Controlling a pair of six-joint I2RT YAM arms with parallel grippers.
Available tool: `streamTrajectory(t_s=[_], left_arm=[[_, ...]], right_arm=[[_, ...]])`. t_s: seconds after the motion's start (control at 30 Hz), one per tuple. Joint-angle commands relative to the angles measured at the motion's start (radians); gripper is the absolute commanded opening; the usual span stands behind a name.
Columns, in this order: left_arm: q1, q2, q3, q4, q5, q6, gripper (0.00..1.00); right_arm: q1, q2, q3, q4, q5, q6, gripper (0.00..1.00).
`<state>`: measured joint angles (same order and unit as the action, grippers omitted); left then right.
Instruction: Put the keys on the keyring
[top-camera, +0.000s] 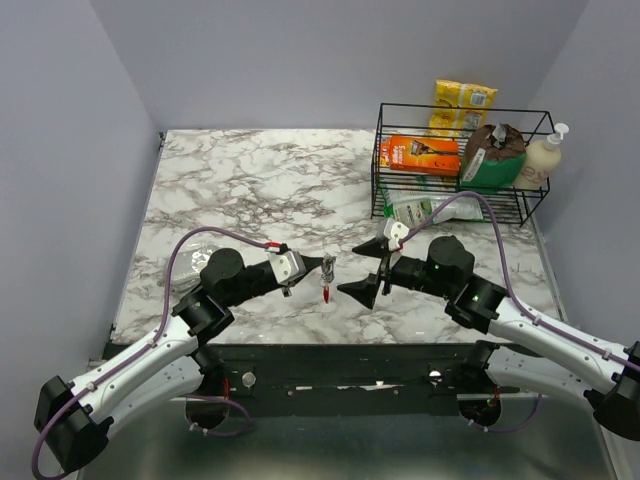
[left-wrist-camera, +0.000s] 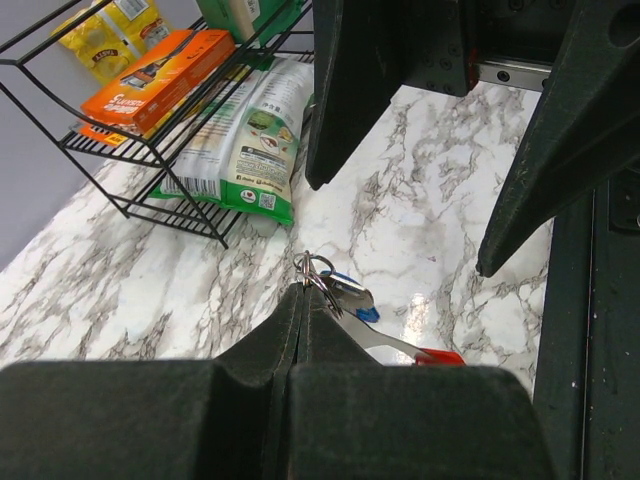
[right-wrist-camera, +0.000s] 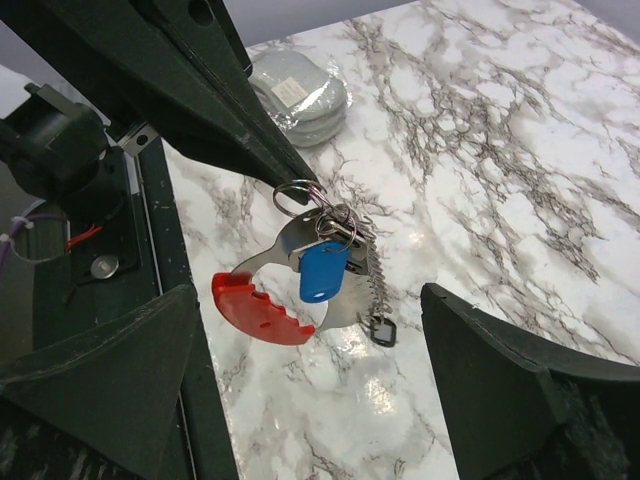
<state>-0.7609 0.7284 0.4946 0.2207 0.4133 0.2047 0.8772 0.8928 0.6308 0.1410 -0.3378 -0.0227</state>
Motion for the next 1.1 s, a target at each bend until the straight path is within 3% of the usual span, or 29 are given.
streamTrajectory(t_s=[0.0, 0.53, 0.83, 1.07], left_arm=[[-0.003, -0.017, -0.013, 0.046, -0.024, 0.005, 0.00], [-0.003, 0.022, 0.009, 0.062, -0.050, 0.006, 0.00], [-0.003, 0.057, 0.025, 0.086, -0.037, 0.015, 0.00], [-0.003, 0.193, 0.082, 0.167, 0.005, 0.010, 0.00]], right_arm=[[0.005, 0.000, 0.000, 0.031, 0.031, 0.006, 1.00], [0.005, -0.014, 0.009, 0.029, 0.063, 0.012, 1.00], [0.005, -0.035, -0.016, 0.035, 0.161, 0.050, 1.00], [0.005, -0.089, -0.037, 0.043, 0.289, 0.073, 1.00]])
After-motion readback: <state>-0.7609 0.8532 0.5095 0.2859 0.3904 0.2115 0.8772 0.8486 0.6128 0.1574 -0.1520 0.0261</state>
